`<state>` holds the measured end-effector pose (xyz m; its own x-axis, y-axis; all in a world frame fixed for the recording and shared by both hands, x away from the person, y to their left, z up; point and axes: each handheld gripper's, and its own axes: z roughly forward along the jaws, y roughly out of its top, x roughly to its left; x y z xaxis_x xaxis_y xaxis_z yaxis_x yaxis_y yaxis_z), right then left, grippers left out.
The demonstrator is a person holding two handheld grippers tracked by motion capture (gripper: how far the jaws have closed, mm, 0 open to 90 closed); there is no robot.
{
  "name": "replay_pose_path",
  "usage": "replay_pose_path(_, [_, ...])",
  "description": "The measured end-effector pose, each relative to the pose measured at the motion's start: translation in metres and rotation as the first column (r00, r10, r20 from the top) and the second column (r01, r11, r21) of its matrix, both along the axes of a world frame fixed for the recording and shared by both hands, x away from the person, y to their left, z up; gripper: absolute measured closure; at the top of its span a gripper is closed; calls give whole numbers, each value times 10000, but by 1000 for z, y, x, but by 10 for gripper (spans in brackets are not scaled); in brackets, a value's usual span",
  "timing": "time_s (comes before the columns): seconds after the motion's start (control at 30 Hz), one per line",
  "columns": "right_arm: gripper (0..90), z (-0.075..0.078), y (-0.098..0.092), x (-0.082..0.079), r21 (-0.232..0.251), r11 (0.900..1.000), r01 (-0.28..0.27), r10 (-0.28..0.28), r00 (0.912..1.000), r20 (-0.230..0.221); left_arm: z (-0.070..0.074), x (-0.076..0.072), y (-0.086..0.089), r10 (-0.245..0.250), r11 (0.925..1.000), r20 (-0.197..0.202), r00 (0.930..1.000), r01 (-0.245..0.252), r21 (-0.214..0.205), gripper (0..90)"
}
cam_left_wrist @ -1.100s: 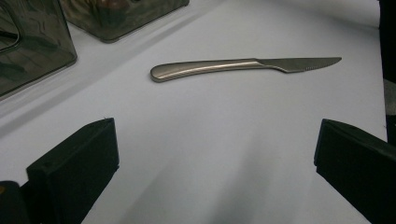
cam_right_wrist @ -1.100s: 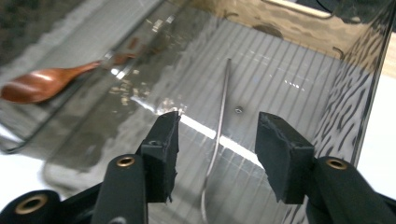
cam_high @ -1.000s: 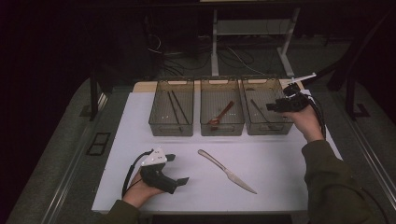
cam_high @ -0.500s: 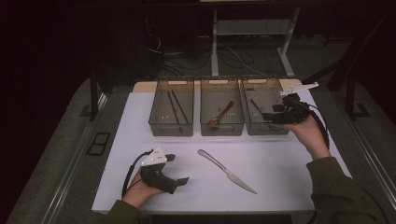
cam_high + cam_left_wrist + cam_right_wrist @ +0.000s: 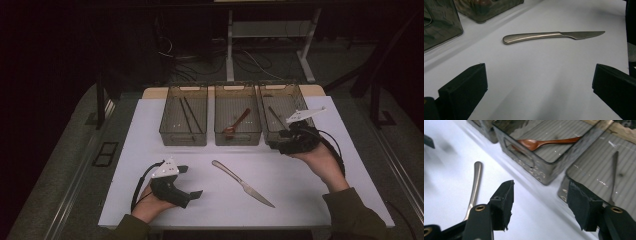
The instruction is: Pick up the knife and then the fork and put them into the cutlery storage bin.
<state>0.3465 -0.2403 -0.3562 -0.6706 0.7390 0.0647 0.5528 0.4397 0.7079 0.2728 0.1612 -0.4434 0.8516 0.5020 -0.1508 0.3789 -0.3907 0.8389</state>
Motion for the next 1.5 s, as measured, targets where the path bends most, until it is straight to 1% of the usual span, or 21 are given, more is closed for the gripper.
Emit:
replay_pose_path(0.1, [380,-2,7,-4,-12,9999,-168,168,9999,1,0,0,0,-9,10000,4,10000,9,12,0])
replay_pose_path(0.2, [384,-6,17,-8,-148,9993,-334,332,9994,-103,0,0,1,-11,10000,14,10000,11,28,0])
replay_pose_path(0.27, [392,-9,26,-11,-289,9985,-462,452,9984,-343,0,0,1,-26,10000,30,10000,26,59,0])
replay_pose_path(0.37, [413,-14,39,-14,-661,9950,-750,709,9956,-618,0,0,1,-16,10000,41,10000,16,35,0])
replay_pose_path(0.4, [424,-16,44,-14,-770,9940,-773,716,9946,-750,0,0,1,-8,10000,39,10000,8,33,0])
replay_pose_path(0.43, [433,-17,48,-15,-801,9928,-887,816,9929,-868,0,0,1,-15,10000,49,10000,15,40,0])
replay_pose_path(0.5, [452,-20,58,-16,-1041,9883,-1118,1006,9892,-1066,0,0,1,-19,10000,45,10000,19,43,0])
replay_pose_path(0.6, [482,-24,69,-17,-1249,9828,-1361,1190,9836,-1359,0,0,1,-14,10000,23,10000,14,56,0])
replay_pose_path(0.67, [506,-26,76,-18,-1367,9802,-1434,1217,9803,-1557,0,0,0,-30,10000,13,10000,30,77,0])
replay_pose_path(0.77, [535,-29,87,-17,-1565,9736,-1661,1362,9731,-1858,0,0,0,-44,9999,14,10000,44,110,0])
replay_pose_path(0.83, [564,-31,95,-17,-1631,9699,-1808,1446,9666,-2115,0,0,0,-33,9999,3,10000,33,95,0])
replay_pose_path(0.9, [582,-34,104,-17,-1878,9626,-1951,1480,9597,-2388,0,0,0,-30,10000,-3,10000,30,91,0])
replay_pose_path(0.93, [590,-35,106,-17,-1976,9588,-2042,1533,9572,-2454,0,0,1,-35,9999,-2,10000,35,95,0])
replay_pose_path(1.0, [612,-39,113,-18,-2150,9488,-2315,1688,9467,-2743,0,0,1,-44,9999,4,10000,44,98,0])
replay_pose_path(1.13, [645,-48,126,-17,-2570,9285,-2679,1874,9358,-2985,0,0,0,-76,9999,-5,10000,76,121,0])
replay_pose_path(1.17, [651,-49,128,-17,-2599,9259,-2742,1895,9322,-3084,0,0,0,-78,9999,-7,10000,78,111,0])
replay_pose_path(1.23, [667,-53,132,-16,-2791,9165,-2865,1943,9288,-3155,0,0,0,-81,9999,-16,10000,81,112,0])
replay_pose_path(1.4, [701,-59,141,-15,-2983,9068,-2979,1893,9200,-3433,-1,0,0,-96,9999,-26,10000,97,120,0])
replay_pose_path(1.5, [716,-61,146,-13,-3160,8971,-3087,1907,9159,-3532,0,0,0,-90,9999,-25,10000,91,110,0])
